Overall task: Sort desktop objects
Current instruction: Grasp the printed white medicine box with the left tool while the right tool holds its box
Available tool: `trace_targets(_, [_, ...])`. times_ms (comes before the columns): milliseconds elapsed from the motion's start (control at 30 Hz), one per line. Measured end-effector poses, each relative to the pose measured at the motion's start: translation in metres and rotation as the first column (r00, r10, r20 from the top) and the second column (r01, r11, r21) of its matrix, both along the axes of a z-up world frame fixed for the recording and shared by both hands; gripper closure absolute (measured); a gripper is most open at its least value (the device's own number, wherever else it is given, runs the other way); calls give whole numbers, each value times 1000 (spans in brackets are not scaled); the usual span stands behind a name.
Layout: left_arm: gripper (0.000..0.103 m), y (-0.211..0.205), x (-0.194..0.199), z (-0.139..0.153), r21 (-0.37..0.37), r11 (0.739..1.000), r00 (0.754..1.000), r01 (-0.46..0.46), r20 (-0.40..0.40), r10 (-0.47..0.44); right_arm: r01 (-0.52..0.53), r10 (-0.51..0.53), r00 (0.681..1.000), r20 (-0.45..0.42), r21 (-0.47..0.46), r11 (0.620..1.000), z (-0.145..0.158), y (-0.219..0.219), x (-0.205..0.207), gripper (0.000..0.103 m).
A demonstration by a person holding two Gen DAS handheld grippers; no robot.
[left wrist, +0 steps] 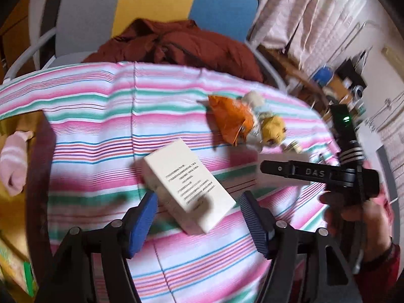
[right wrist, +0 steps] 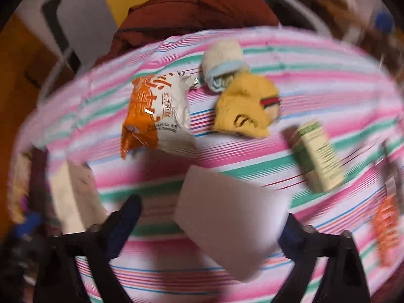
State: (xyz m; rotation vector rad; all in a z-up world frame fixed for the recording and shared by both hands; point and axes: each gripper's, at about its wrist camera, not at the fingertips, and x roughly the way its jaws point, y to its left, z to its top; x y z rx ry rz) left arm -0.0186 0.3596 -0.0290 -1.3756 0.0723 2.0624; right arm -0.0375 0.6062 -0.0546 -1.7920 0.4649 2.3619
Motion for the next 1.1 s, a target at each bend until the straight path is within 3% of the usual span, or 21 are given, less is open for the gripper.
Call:
trace_targets(33, [34, 6, -2, -5, -22, 1000, 1000, -11, 6, 12, 11, -11, 1000, 14, -7, 1000, -5, 4, 2, 39])
trace_targets(167, [34, 22, -9, -20, -79, 996, 999, -45, 25, 47, 69, -66, 997, 43, -65, 996, -11, 22, 20, 39])
trace_targets(200, [26, 26, -10, -26, -91, 995, 999, -42, 29, 44, 81, -79, 996, 35, -82, 993, -11, 26, 22, 40])
trace_targets(300, [26, 24, -16, -30, -61, 997, 998, -51, 45, 54, 84, -83, 996, 16, -122, 989, -9, 31, 26, 52])
trace_targets(333, [26, 21, -18, -31, -54, 997, 998, -55, 39, 57, 84, -83, 996, 9, -143, 986, -8, 32, 26, 63])
trace_targets(533, [45, 10, -15, -21, -27, 999, 998, -25, -55, 23, 89, -94, 995, -28, -147, 985, 1, 34, 39, 80])
trace_targets(833, [50, -13, -10, -18, 11, 1000, 997, 5, -83, -4, 47, -60, 995, -84, -142, 989, 13, 28, 44, 81])
trace_targets(933, [47, -5, -9, -17, -31, 1000, 996, 4, -91, -7, 48, -59, 995, -80, -139, 989, 12, 29, 45, 81])
trace_targets(1000, [39, 0, -10, -17, -55, 998, 996, -17, -91, 12, 55, -67, 995, -81, -146, 988, 12, 32, 48, 81])
trace_targets(1100, [38, 12, -13, -26, -107, 994, 998, -9, -70, 2, 52, -66, 994, -89, -153, 987, 12, 32, 43, 81])
